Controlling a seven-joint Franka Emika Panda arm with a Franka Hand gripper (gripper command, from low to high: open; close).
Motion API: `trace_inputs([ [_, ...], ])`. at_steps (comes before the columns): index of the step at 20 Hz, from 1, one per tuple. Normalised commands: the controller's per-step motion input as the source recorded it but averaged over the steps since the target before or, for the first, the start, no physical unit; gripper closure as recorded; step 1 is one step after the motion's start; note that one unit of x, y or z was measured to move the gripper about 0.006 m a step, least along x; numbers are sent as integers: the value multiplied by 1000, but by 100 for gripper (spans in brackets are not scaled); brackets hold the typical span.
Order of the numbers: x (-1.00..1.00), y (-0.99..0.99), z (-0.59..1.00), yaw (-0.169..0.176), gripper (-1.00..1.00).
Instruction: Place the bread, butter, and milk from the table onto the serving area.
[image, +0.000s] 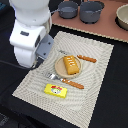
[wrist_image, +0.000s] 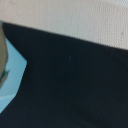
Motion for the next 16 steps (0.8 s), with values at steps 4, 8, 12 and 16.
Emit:
trace_inputs([
  [4,-809,610,131,43,-100],
  [8,-709,587,93,83,-100],
  [12,-674,544,-10,114,-100],
  [16,-670,421,-188,123,-100],
])
